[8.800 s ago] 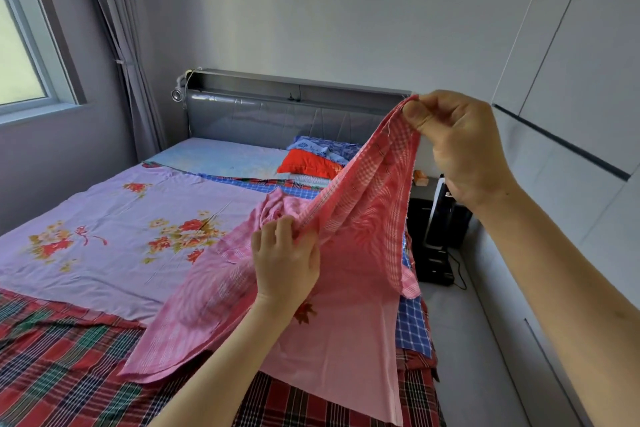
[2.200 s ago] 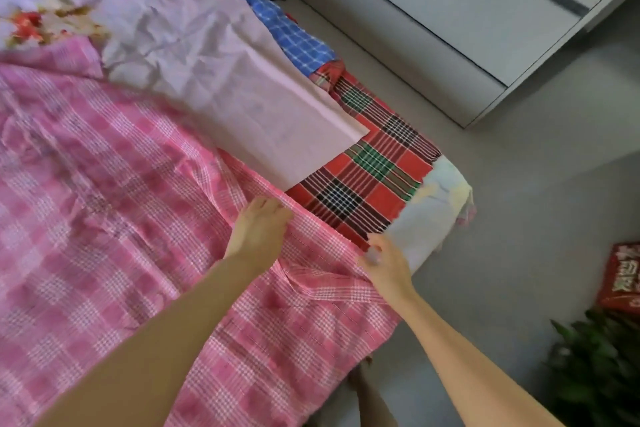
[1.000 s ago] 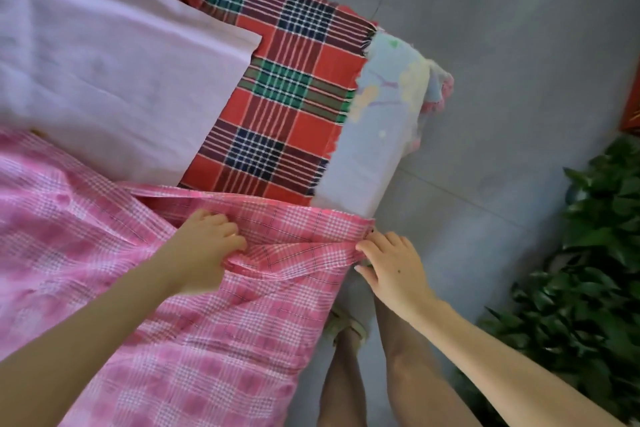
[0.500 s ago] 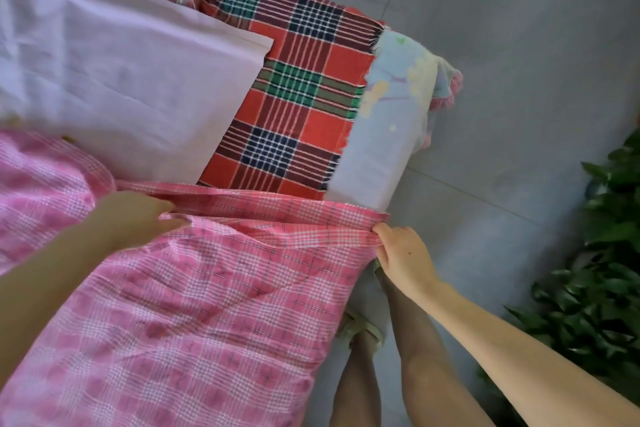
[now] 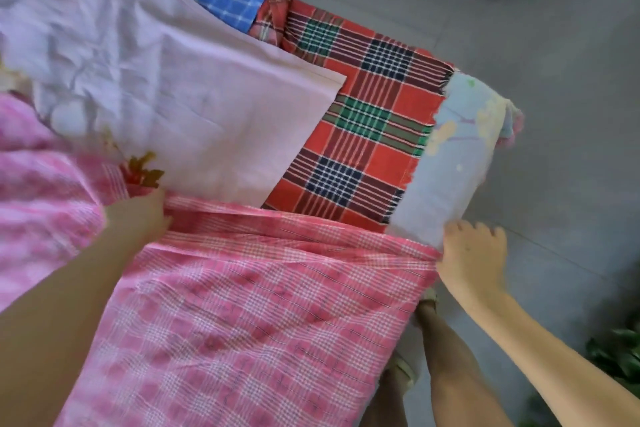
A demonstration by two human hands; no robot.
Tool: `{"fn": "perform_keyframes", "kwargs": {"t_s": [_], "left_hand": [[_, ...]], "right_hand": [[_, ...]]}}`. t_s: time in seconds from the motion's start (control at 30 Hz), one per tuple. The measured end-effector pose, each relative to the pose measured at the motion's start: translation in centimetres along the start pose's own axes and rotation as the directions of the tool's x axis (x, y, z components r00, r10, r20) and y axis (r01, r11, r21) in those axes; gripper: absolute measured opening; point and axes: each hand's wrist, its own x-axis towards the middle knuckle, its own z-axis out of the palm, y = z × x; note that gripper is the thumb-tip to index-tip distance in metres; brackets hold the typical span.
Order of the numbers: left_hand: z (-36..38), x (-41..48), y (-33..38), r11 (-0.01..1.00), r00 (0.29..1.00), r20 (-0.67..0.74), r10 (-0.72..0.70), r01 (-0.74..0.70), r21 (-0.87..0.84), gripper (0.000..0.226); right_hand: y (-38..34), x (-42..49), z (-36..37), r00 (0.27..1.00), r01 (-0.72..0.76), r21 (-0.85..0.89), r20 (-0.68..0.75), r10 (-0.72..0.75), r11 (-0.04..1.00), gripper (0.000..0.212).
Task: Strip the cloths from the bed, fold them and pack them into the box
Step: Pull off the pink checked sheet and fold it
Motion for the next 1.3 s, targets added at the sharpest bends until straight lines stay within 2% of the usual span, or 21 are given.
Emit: {"fn": "perform_keyframes", "kwargs": {"t_s": [0.07,0.1,0.17,0.23,0.3,0.4,0.5,0.63,0.67,0.7,0.77,0.8,0.87,0.93,1.0,1.03,1.1,1.17,1.27,1.3], "left_hand": [[0.2,0.1,-0.5,1.000,0.999,-0.048,-0.020,0.019,-0.015,0.047],[0.2,0.2,-0.6,0.999,0.997,-0.062,-0.043,0.042,-0.016,0.045],[0.2,0.6,-0.9,0.992,0.990,-0.069,-0.119,0.117,-0.044,0.045],[0.3,1.1,-1.9,0.970,0.975,-0.026,-0.223,0.219,-0.101,0.049],[0.9,1.4,-3.2,0.938,0.945,0.041,-0.324,0.326,-0.119,0.052],[1.9,1.0,-6.9,0.862,0.877,0.139,-0.459,0.478,-0.171,0.050],[4.8,-0.2,-12.9,0.748,0.780,0.278,-0.560,0.621,-0.235,0.066],[9.6,-1.3,-18.2,0.656,0.748,0.472,-0.467,0.651,-0.383,0.045],[9.8,-1.3,-18.6,0.639,0.749,0.488,-0.448,0.650,-0.411,0.038],[9.5,-0.8,-18.9,0.643,0.768,0.444,-0.462,0.635,-0.429,0.030],[8.1,1.3,-18.9,0.730,0.837,0.221,-0.501,0.545,-0.412,0.025],[7.4,2.7,-18.8,0.782,0.877,0.095,-0.471,0.465,-0.415,0.024],[6.9,5.7,-18.8,0.882,0.934,-0.182,-0.307,0.207,-0.423,0.029],[6.7,8.4,-19.1,0.921,0.903,-0.420,-0.086,-0.089,-0.379,0.045],[6.1,10.1,-18.7,0.923,0.911,-0.397,0.110,-0.242,-0.298,0.043],[5.9,10.7,-18.9,0.941,0.944,-0.288,0.162,-0.236,-0.243,0.041],[5.8,11.6,-19.9,0.961,0.954,-0.212,0.213,-0.243,-0.130,0.034],[6.1,12.3,-21.8,0.965,0.953,-0.151,0.261,-0.258,0.042,0.021],[6.1,13.2,-25.8,0.997,0.968,-0.243,0.057,-0.068,-0.039,0.009],[6.2,13.9,-26.8,0.994,0.979,-0.196,-0.048,0.029,-0.101,0.016]], "right_hand": [[-4.0,0.5,-1.9,0.964,0.193,0.101,-0.203,-0.169,0.976,0.021],[-6.3,0.8,-2.6,0.935,0.300,0.132,-0.235,-0.265,0.945,0.021],[-11.3,2.0,-3.7,0.866,0.475,0.157,-0.259,-0.428,0.866,0.029],[-16.6,3.3,-4.8,0.805,0.589,0.158,-0.206,-0.557,0.793,0.039],[-21.0,4.7,-5.5,0.771,0.637,0.154,-0.117,-0.626,0.755,0.043],[-26.0,6.4,-6.3,0.736,0.674,0.163,-0.060,-0.675,0.721,0.045],[-30.8,7.2,-7.0,0.697,0.709,0.154,0.001,-0.717,0.688,0.040],[-35.3,8.1,-6.9,0.663,0.738,0.137,0.042,-0.748,0.661,0.037],[-36.5,8.4,-7.1,0.663,0.735,0.146,0.047,-0.747,0.662,0.039],[-38.1,8.7,-7.1,0.665,0.732,0.156,0.046,-0.745,0.663,0.041],[-40.9,9.4,-7.5,0.670,0.720,0.200,0.045,-0.741,0.664,0.041],[-42.6,9.8,-7.7,0.669,0.718,0.218,0.044,-0.742,0.661,0.040],[-45.8,10.4,-7.7,0.662,0.717,0.240,0.058,-0.748,0.654,0.037],[-48.9,11.0,-7.7,0.658,0.704,0.270,0.098,-0.746,0.657,0.032],[-51.2,11.5,-7.8,0.653,0.690,0.309,0.123,-0.747,0.654,0.024],[-52.3,11.7,-7.9,0.646,0.691,0.315,0.134,-0.751,0.650,0.026],[-54.5,12.2,-8.0,0.610,0.715,0.303,0.170,-0.774,0.630,0.024],[-55.6,12.7,-8.6,0.579,0.730,0.294,0.213,-0.787,0.617,0.033],[-56.1,14.5,-10.7,0.588,0.728,0.302,0.187,-0.787,0.616,0.028],[-55.3,15.2,-11.7,0.618,0.720,0.280,0.155,-0.771,0.634,0.019]]}}
